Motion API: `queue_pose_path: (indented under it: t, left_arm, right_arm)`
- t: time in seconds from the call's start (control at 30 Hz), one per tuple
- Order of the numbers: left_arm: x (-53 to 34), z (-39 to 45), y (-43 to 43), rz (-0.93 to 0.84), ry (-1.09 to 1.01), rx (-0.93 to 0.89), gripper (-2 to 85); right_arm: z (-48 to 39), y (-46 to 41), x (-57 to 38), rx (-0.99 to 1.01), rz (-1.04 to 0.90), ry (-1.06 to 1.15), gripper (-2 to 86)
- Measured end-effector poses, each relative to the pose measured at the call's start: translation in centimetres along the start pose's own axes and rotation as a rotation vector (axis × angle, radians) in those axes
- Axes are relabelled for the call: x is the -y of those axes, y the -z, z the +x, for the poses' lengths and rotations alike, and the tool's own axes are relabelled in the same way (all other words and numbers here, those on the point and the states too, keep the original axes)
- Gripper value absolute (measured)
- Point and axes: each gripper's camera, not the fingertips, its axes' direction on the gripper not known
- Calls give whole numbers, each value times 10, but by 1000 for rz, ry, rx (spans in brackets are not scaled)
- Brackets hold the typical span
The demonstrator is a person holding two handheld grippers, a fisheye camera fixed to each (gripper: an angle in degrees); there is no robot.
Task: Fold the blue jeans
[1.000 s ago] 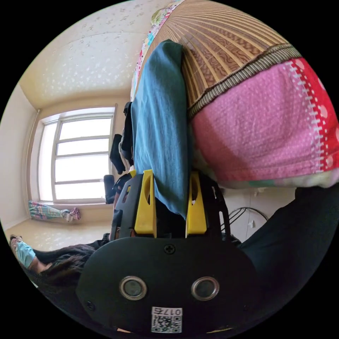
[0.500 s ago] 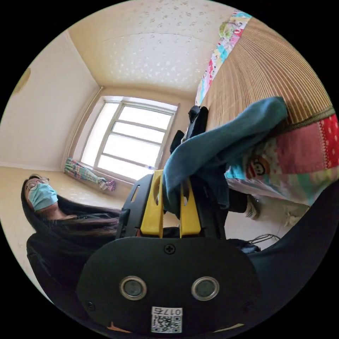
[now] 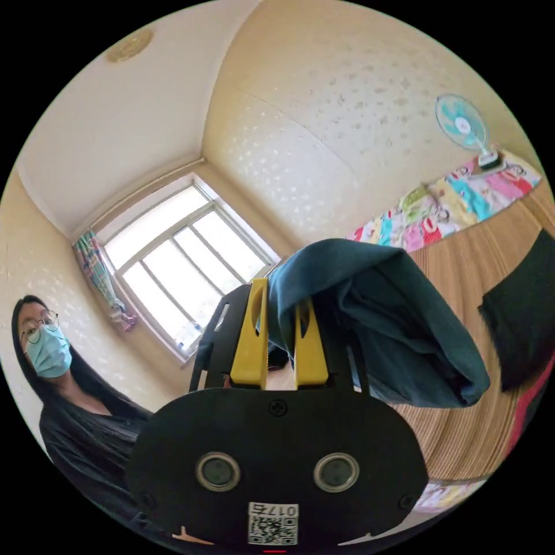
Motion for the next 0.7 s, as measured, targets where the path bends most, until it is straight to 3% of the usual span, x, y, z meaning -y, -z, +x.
queue_pose_path:
  t: [0.17, 0.27, 0.33, 0.43, 0.57, 0.7]
  left_arm:
    - [-7, -25, 1, 15, 91, 36, 67]
    - [-12, -36, -5, 16, 137, 54, 67]
    - [-15, -38, -13, 10, 158, 70, 66]
    - [-18, -34, -23, -4, 166, 99, 66]
    - [-24, -29, -34, -4, 155, 149, 66]
    - [-26, -17, -54, -32, 96, 275, 67]
  right_arm:
    - [40, 55, 54, -219, 228, 47, 53]
    - [125, 77, 32, -289, 356, -209, 53]
    - [206, 80, -14, -406, 409, -511, 50]
    - [275, 64, -72, -573, 295, -789, 45]
    - [255, 35, -105, -738, 226, -681, 33]
    - [200, 2, -158, -629, 143, -537, 12]
